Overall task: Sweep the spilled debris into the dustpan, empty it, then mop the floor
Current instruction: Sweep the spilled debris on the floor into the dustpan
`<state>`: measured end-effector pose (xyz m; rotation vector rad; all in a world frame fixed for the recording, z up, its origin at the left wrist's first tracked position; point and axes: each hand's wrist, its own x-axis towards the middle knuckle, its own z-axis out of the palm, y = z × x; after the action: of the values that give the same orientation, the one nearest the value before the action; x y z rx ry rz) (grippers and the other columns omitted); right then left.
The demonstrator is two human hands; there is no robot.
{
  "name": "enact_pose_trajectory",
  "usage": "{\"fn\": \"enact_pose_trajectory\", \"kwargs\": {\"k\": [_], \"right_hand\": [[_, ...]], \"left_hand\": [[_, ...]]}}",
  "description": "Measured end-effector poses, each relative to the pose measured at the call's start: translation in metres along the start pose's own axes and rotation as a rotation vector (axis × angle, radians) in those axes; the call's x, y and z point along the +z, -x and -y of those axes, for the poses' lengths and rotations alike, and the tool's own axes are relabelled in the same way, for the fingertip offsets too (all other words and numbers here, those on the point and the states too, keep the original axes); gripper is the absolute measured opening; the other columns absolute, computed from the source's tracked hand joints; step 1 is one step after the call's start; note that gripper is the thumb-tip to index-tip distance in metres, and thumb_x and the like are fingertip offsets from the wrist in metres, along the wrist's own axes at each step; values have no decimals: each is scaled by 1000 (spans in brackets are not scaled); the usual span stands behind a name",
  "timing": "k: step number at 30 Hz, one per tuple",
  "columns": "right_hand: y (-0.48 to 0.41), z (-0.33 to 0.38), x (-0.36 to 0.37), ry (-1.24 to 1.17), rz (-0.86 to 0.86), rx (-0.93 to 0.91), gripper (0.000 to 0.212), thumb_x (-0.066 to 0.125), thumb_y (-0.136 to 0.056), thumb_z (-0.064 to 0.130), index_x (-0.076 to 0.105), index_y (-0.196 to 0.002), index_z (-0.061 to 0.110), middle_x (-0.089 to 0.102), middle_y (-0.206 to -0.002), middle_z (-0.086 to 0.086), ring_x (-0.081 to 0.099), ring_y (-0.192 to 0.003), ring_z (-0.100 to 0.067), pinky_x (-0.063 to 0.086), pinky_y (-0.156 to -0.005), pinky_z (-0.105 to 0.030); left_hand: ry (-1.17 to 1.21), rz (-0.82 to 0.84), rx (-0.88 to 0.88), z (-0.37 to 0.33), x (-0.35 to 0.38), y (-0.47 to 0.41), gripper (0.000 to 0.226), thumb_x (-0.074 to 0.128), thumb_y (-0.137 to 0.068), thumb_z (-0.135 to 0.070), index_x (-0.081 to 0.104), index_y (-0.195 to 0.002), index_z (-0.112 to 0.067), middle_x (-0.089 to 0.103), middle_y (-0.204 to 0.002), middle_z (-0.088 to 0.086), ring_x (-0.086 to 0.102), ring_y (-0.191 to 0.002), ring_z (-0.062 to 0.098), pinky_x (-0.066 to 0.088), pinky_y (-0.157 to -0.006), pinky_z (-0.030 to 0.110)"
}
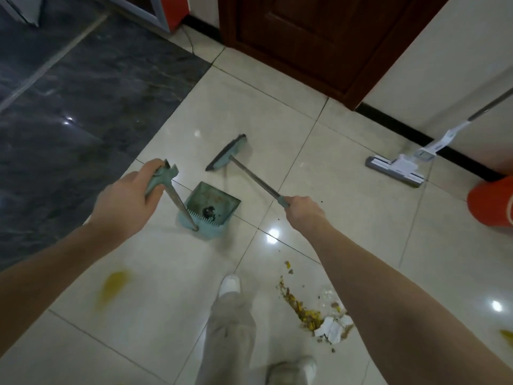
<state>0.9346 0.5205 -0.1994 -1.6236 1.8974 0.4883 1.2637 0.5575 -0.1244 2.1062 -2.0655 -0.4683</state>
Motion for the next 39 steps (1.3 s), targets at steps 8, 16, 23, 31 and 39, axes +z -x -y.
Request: {"fn": "enact_pose_trajectory", "kwargs": {"k": [8,16,23,31,39], "right_hand": [[91,-117,49,-30,94,223,39,30,-101,42,52,-132,31,62,-84,-5,63,-75,-24,52,-65,-33],[181,-163,64,-48,145,325,40,23,-102,48,32,-141,53,61,-83,-4,58,-72,-24,50,-66,-33],[153,-138,25,-286,-25,237,37,38,-101,42,46,-136,46,65,-82,-4,62,-71,-27,52,-63,-37],[-8,-46,-45,-369,-162,131,35,45,-99,37,57,-132,32,64,-113,-18,61,-101,-38,49,-82,-36],[-118,11,-50,-367,-115,198,37,41,-101,29,63,-122,7,64,-100,-19,62,-86,-29,52,-77,-37]], "left_hand": [[19,33,1,10,-7,-26,40,50,-96,-26,36,-133,-27,62,-101,16,60,-84,44,52,-72,53],[0,48,61,-18,0,-40,40,51,-95,-23,37,-132,-26,61,-98,20,58,-79,45,46,-65,48],[-21,21,94,-24,1,-54,40,51,-94,-22,38,-132,-25,62,-95,20,57,-74,46,47,-62,50],[-25,69,119,-16,0,-70,39,48,-97,-26,33,-133,-29,62,-102,17,61,-83,43,52,-72,53],[-30,23,230,5,22,-72,40,47,-97,-26,38,-136,-21,63,-95,11,61,-75,33,55,-68,50]]}}
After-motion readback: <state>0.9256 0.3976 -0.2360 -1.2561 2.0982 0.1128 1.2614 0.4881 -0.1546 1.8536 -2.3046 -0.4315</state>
